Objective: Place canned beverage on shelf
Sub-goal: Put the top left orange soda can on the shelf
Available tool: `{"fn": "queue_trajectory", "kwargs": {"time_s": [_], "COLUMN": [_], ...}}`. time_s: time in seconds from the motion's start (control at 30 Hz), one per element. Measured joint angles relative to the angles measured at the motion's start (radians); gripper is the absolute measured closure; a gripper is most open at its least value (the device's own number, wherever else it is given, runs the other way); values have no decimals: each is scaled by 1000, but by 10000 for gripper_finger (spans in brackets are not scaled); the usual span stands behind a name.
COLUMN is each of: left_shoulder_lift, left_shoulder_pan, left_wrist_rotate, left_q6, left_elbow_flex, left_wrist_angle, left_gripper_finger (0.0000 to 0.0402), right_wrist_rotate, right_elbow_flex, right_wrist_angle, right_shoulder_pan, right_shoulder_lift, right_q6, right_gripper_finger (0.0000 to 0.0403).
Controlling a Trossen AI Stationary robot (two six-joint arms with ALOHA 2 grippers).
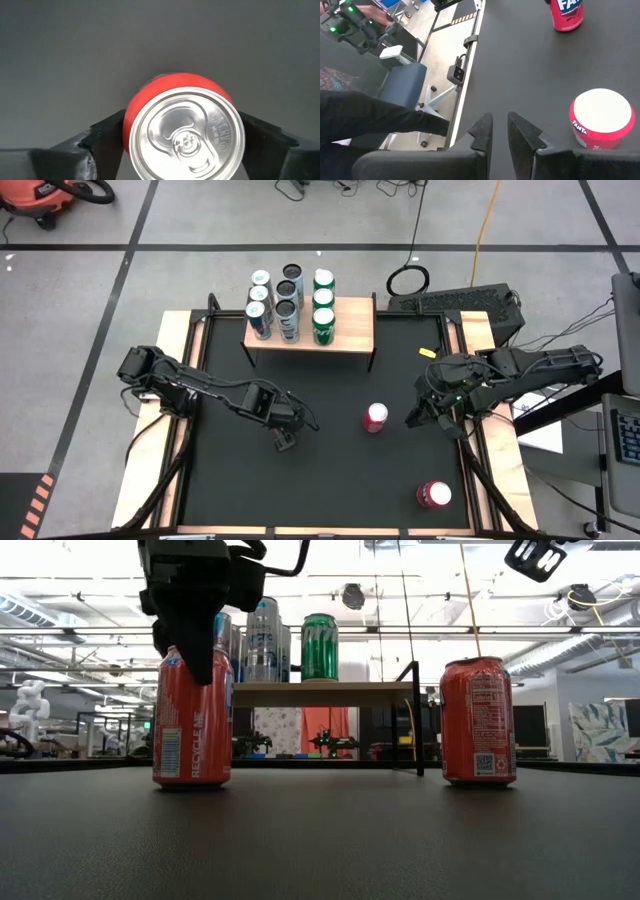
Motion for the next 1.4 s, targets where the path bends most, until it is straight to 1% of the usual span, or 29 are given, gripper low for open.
{"fn": "queue_trajectory", "kwargs": {"time_s": [0.13,0.27,0.43,0.57,0.73,0.87,1.0,1.17,1.3,1.4], "left_shoulder_lift": [0,2,2,2,2,2,2,1,0,0], "left_shoulder_pan": [0,0,0,0,0,0,0,0,0,0], "left_wrist_rotate": [8,19,20,23,23,24,23,23,19,15], "left_q6": [72,187,292,379,523,669,768,919,1030,1093], "left_elbow_flex": [0,20,60,121,213,293,365,440,482,504], "left_wrist_angle": [8,11,16,16,12,14,11,11,6,4], "left_gripper_finger": [104,108,109,110,110,111,111,111,111,111], "right_wrist_rotate": [0,0,0,0,0,0,2,0,-4,-6], "right_elbow_flex": [0,0,0,0,0,0,0,0,0,0], "right_wrist_angle": [0,0,0,0,9,60,144,249,316,399], "right_shoulder_pan": [0,0,0,0,0,0,0,0,0,0], "right_shoulder_lift": [0,0,0,0,0,0,7,47,99,145], "right_q6": [0,0,2,3,26,50,90,149,196,242], "right_gripper_finger": [365,365,365,365,365,365,363,341,307,276]}}
